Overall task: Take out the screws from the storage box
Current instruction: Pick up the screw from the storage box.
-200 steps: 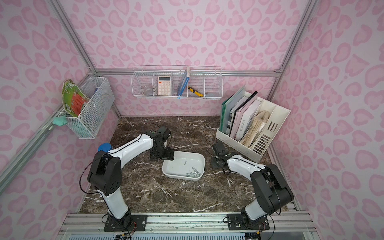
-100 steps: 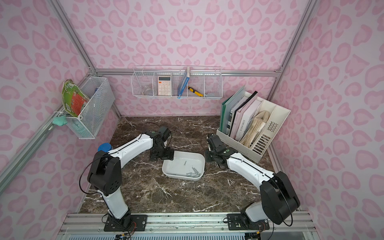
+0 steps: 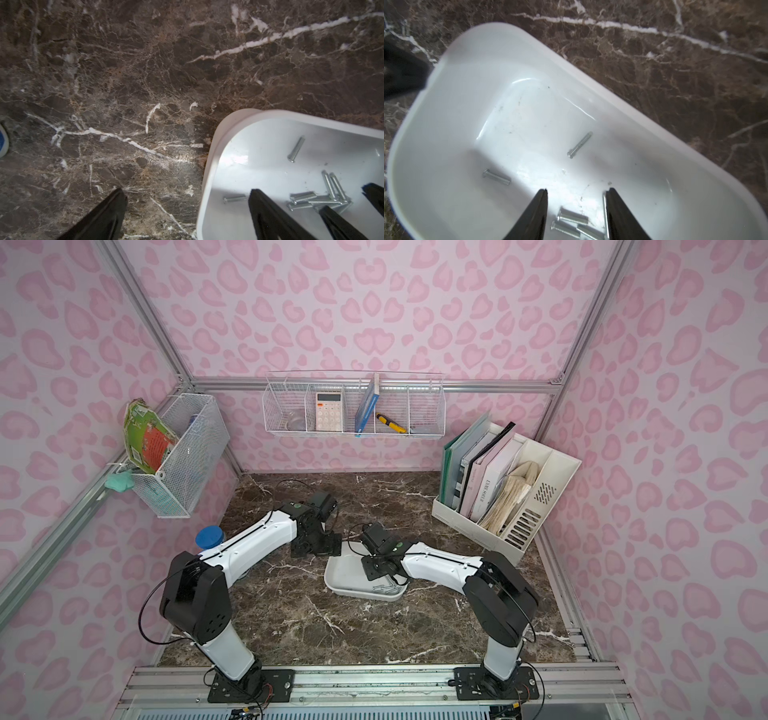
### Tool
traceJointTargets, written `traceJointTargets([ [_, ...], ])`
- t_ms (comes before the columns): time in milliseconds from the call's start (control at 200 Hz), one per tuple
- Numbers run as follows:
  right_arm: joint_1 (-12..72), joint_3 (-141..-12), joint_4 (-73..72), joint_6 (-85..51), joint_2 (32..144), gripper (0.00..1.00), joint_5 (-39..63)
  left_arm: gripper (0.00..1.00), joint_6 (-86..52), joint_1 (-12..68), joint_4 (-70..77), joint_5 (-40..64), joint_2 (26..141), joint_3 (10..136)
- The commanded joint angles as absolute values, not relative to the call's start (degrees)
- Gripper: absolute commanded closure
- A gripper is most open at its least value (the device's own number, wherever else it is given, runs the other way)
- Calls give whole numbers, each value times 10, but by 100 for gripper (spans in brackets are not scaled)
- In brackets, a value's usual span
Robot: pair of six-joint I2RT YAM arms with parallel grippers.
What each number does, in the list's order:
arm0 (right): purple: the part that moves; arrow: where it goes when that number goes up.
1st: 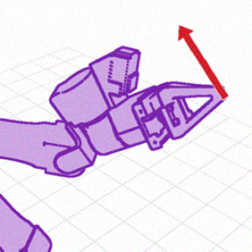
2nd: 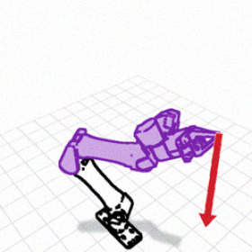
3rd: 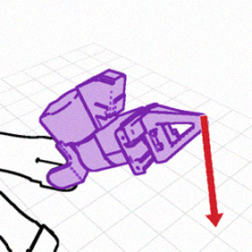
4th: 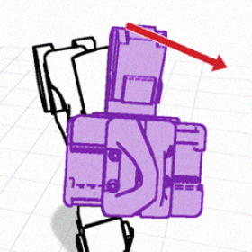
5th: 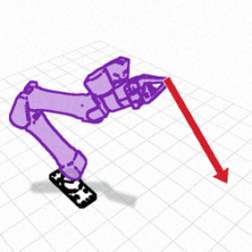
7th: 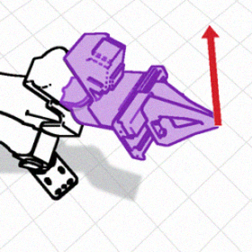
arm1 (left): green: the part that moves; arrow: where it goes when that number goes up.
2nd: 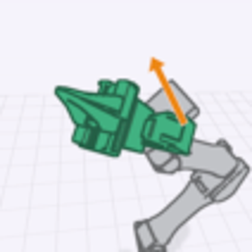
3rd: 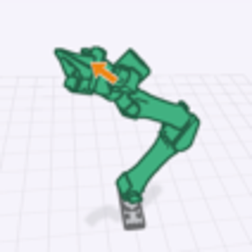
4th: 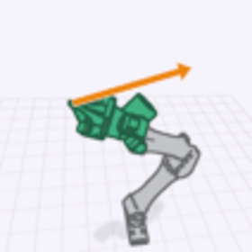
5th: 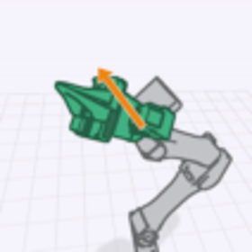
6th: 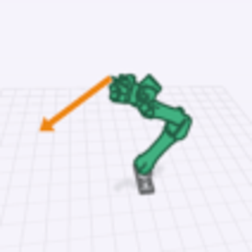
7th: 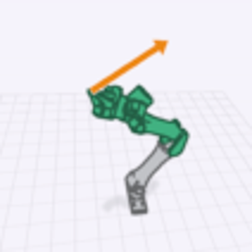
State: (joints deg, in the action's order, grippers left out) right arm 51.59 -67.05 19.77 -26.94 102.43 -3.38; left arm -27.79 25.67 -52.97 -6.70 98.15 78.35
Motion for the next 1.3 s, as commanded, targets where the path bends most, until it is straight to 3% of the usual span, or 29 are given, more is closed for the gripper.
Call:
traceJointTargets([
  [0, 522, -680, 184, -297, 1043, 52, -38, 3, -290, 256, -528, -112, 966, 778],
  [335, 526, -703, 185, -327, 1103, 60, -76, 3, -291, 255, -518, -129, 942, 767],
  [745, 526, -729, 170, -339, 1147, 63, -85, 3, -290, 255, -516, -129, 942, 767],
  [1200, 514, -736, 207, -306, 1152, 96, -126, 3, -286, 255, -511, -119, 941, 765],
  [1295, 508, -736, 209, -297, 1143, 98, -127, 2, -286, 254, -510, -118, 943, 765],
])
